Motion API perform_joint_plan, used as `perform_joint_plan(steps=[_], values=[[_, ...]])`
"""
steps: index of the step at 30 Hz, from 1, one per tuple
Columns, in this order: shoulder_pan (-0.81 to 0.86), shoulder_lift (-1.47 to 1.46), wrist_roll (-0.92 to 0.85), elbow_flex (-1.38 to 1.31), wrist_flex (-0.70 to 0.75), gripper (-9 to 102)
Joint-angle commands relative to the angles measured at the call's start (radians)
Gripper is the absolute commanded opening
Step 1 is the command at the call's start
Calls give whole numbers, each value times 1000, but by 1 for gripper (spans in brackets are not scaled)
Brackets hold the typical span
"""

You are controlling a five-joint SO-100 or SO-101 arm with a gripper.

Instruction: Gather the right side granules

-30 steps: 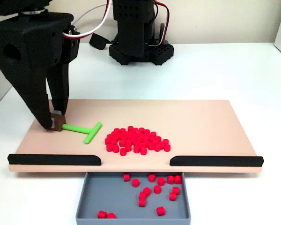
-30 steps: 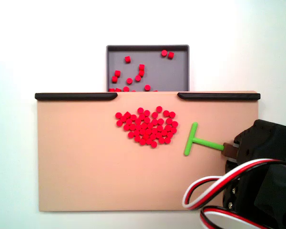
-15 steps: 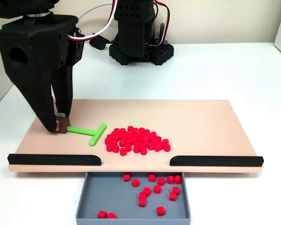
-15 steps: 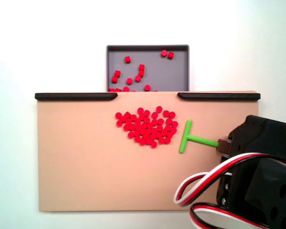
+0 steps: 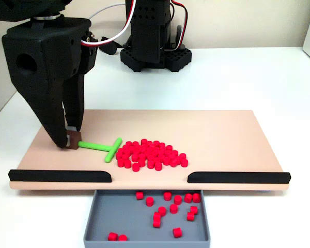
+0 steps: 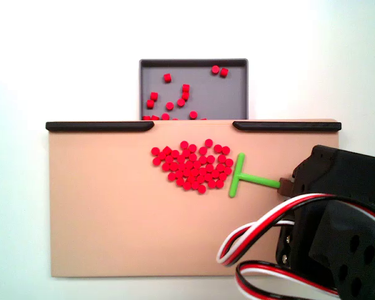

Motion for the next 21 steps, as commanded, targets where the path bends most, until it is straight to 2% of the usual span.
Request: perform_joint_plan(steps=[1,21], values=[[-14,3,-109,-34,-6,2],[-37,-25,-64,-67,-6,2]])
